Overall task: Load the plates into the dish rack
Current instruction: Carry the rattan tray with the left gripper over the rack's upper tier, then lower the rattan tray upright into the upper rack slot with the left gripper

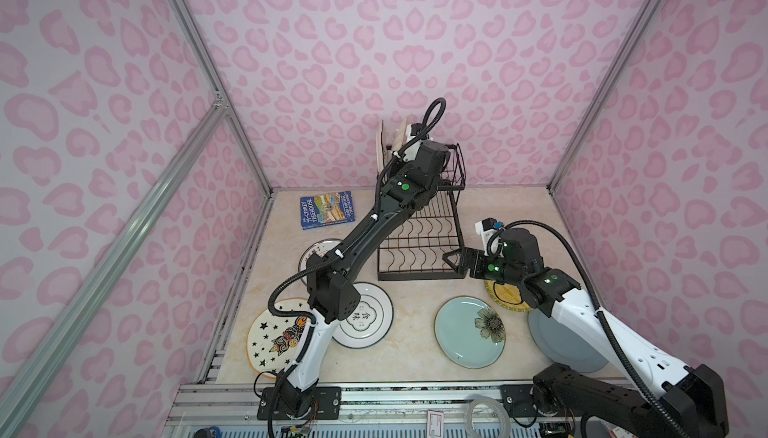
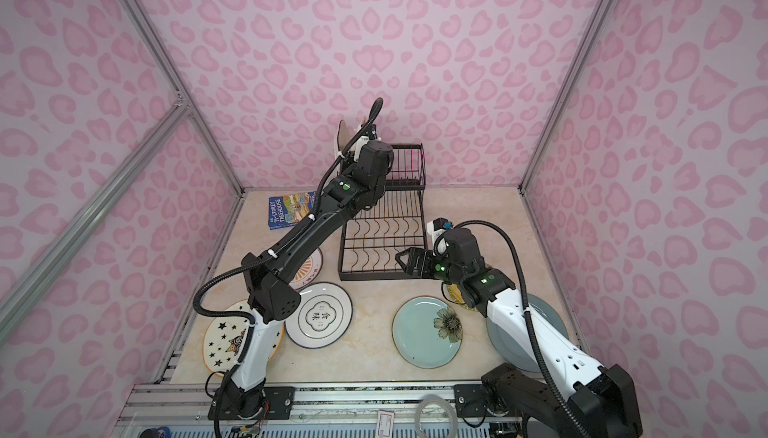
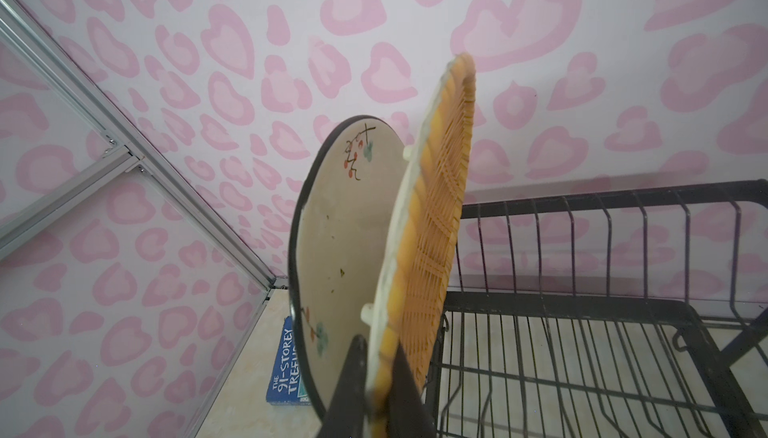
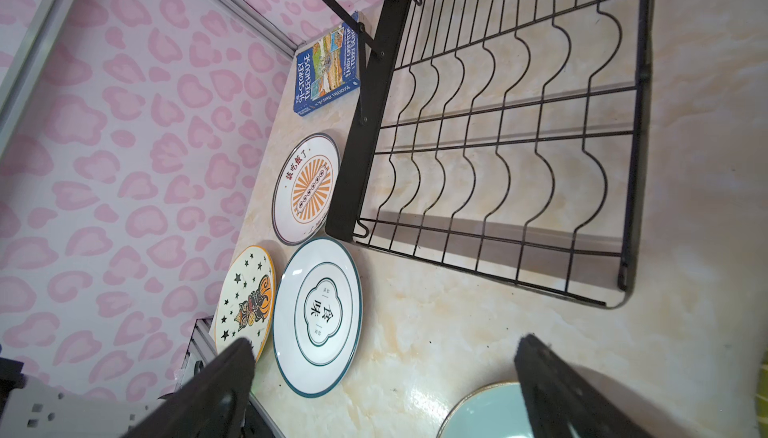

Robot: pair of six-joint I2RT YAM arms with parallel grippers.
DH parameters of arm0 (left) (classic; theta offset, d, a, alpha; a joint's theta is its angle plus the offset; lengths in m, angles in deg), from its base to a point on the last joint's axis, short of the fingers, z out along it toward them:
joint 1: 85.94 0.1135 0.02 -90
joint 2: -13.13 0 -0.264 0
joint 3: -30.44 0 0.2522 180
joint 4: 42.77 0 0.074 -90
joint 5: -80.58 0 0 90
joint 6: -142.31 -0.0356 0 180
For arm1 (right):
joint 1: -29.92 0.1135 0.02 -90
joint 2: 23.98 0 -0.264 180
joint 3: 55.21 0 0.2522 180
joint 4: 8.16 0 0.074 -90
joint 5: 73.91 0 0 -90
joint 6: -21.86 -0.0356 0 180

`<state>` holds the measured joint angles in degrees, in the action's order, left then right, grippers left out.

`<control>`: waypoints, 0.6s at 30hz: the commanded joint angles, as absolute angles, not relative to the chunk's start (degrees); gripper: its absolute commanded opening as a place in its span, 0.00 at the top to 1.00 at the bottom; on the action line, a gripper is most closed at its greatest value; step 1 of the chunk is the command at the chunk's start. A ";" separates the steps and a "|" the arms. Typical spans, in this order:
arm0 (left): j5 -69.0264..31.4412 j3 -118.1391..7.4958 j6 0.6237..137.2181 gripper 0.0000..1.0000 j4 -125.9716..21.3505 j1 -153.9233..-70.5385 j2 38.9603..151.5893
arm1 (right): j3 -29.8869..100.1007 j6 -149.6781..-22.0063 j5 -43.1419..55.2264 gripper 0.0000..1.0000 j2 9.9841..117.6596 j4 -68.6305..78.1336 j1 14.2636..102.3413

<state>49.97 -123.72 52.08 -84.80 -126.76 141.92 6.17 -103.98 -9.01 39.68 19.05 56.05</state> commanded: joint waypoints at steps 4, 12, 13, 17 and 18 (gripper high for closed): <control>52.17 -124.84 55.33 0.97 -83.20 -126.36 143.23 | 5.59 -103.83 -9.28 0.02 39.96 18.76 56.11; 53.41 -124.78 58.26 0.97 -84.04 -126.10 143.80 | 5.74 -103.47 -9.74 0.02 40.19 19.13 56.10; 53.17 -124.85 58.39 0.98 -84.00 -126.03 143.88 | 5.67 -103.39 -9.79 0.02 40.18 19.22 56.07; 53.18 -124.78 59.82 0.98 -84.99 -126.02 144.43 | 5.58 -103.39 -9.66 0.02 40.09 19.31 56.09; 53.01 -124.82 60.15 0.98 -85.26 -125.95 144.63 | 5.56 -103.39 -9.73 0.02 40.05 19.32 56.11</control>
